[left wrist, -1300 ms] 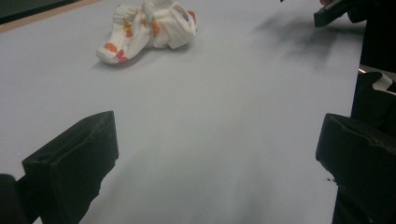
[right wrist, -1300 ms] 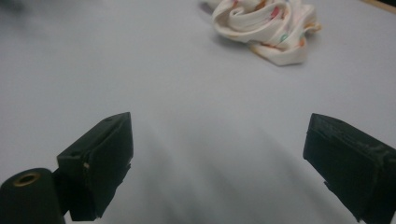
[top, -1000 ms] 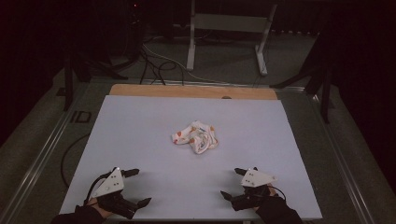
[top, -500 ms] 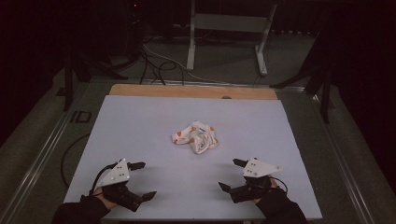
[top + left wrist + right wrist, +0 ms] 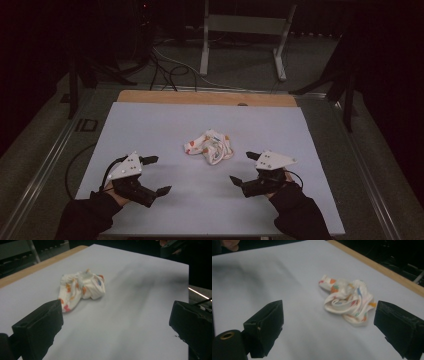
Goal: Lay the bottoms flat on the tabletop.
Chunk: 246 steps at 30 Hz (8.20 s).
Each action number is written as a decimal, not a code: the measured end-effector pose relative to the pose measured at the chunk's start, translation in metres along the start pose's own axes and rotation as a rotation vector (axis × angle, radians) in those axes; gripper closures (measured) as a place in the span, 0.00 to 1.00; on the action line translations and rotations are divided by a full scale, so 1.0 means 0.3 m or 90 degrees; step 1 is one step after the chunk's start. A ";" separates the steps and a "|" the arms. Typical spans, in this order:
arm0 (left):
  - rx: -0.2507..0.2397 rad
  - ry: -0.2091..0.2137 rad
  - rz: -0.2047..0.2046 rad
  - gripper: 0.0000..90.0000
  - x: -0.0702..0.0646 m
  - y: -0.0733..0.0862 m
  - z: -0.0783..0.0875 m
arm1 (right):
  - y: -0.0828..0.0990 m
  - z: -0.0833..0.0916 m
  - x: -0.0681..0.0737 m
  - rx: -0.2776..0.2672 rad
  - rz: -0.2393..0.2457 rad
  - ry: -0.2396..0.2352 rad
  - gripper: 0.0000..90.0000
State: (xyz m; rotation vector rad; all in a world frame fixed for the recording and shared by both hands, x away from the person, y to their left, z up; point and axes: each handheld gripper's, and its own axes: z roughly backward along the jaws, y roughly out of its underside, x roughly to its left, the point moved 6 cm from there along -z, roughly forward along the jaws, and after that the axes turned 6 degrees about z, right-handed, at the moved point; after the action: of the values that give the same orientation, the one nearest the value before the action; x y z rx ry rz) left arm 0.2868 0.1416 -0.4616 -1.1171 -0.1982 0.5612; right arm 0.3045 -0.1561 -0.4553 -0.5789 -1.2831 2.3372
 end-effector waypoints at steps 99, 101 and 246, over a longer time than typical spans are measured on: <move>0.175 -0.190 0.032 0.94 0.130 0.022 -0.356 | 0.162 -0.239 -0.200 0.158 -0.125 0.077 0.99; 0.176 -0.195 0.039 0.94 0.136 0.035 -0.325 | 0.167 -0.219 -0.200 0.157 -0.129 0.080 0.99; 0.151 -0.233 0.118 0.98 0.356 -0.137 -0.359 | 0.016 -0.264 -0.385 0.121 -0.151 0.159 1.00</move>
State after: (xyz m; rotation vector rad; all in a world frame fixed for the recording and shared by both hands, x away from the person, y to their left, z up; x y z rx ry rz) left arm 0.4361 0.0987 -0.4853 -0.7999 -0.3375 0.9298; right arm 0.4423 -0.1658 -0.4798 -0.5987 -0.9494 2.0865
